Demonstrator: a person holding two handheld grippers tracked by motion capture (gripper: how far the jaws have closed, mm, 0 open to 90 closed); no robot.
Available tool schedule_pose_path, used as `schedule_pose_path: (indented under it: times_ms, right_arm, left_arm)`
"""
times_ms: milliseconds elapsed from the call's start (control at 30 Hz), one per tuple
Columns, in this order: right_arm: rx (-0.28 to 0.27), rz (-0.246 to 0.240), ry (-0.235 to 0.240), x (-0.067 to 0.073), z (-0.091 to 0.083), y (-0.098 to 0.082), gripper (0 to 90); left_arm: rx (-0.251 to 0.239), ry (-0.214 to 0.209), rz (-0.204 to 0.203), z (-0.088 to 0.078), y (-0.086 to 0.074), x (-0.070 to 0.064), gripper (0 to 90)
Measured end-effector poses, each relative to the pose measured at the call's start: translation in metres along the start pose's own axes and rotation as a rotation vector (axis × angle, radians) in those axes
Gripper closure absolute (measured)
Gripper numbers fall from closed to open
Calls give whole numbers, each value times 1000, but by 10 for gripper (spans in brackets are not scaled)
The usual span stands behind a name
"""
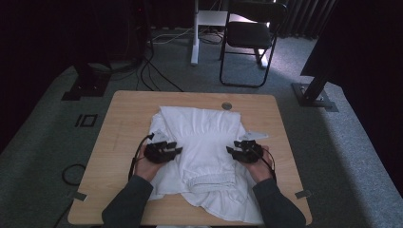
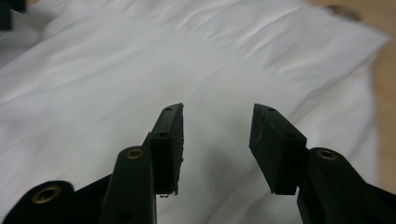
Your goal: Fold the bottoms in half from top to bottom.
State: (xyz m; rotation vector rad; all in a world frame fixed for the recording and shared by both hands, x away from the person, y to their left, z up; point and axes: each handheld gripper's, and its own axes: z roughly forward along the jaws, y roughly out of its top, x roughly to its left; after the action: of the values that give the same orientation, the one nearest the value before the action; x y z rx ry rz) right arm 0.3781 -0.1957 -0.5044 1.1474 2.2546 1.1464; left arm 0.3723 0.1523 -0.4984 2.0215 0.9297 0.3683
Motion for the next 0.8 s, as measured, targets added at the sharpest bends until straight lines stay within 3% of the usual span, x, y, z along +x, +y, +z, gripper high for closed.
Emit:
schedule_pose_path:
  times_ms: [33, 167, 200, 233, 400, 433, 500, 567, 733, 800]
  right_arm:
    - [-5, 2, -15, -6, 5, 5, 522]
    - [-5, 37, -50, -23, 29, 17, 526]
    - [-5, 37, -50, -23, 29, 17, 526]
    - [5, 49, -53, -29, 43, 19, 529]
    - [45, 78, -70, -34, 66, 14, 521]
    - [66, 93, -65, -35, 74, 8, 515]
    - [73, 102, -63, -34, 80, 1, 511]
    - [59, 106, -66, -33, 79, -2, 512]
    - [73, 82, -58, -26, 71, -8, 512]
    - [63, 70, -50, -21, 65, -14, 513]
  left_arm:
    - [3, 52, -9, 7, 11, 11, 604]
    - [36, 105, -19, 34, 22, 27, 597]
    - [36, 105, -19, 34, 22, 27, 592]
    - [63, 122, -22, 48, 20, 33, 588]
    - [104, 103, -21, 70, 7, 42, 580]
    - [101, 74, -47, 75, 0, 47, 576]
    - [88, 52, -69, 74, -3, 50, 574]
    - [96, 57, -60, 72, -4, 49, 574]
    - [91, 60, -60, 65, -12, 42, 574]
    - [78, 54, -58, 56, -22, 34, 574]
